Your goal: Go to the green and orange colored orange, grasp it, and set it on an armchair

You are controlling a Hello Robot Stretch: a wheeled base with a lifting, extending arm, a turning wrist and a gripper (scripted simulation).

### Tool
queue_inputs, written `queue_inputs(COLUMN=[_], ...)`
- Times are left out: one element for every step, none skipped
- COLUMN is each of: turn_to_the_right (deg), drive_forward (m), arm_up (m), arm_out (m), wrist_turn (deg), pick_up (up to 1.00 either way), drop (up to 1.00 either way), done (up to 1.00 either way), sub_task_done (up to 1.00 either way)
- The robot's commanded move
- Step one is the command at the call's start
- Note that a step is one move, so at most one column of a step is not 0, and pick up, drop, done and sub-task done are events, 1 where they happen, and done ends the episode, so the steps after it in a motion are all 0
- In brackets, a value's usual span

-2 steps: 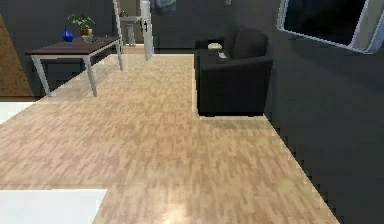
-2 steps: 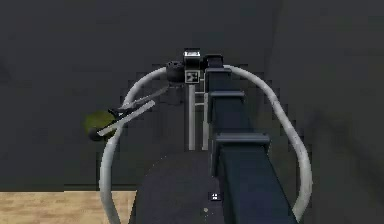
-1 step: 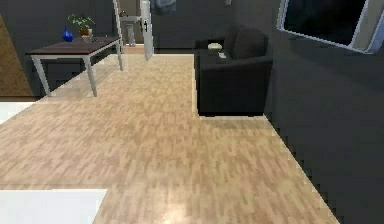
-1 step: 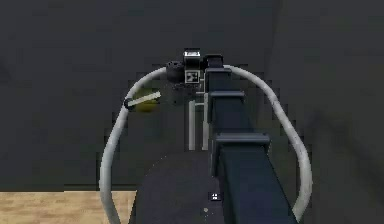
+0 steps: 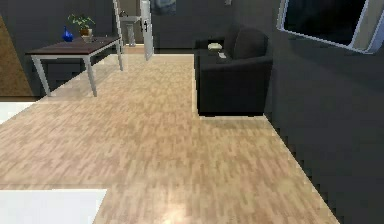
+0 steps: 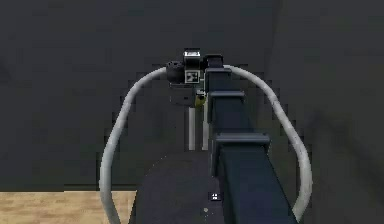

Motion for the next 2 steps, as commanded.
queue_inputs(turn_to_the_right=[0.0,0.0], drive_forward=[0.0,0.0], arm_up=[0.0,-0.18], arm_out=[0.0,0.0], wrist_turn=[6.0,0.0], pick_up=[0.0,0.0], drop=[0.0,0.0], done=[0.0,0.0], sub_task_done=[0.0,0.0])
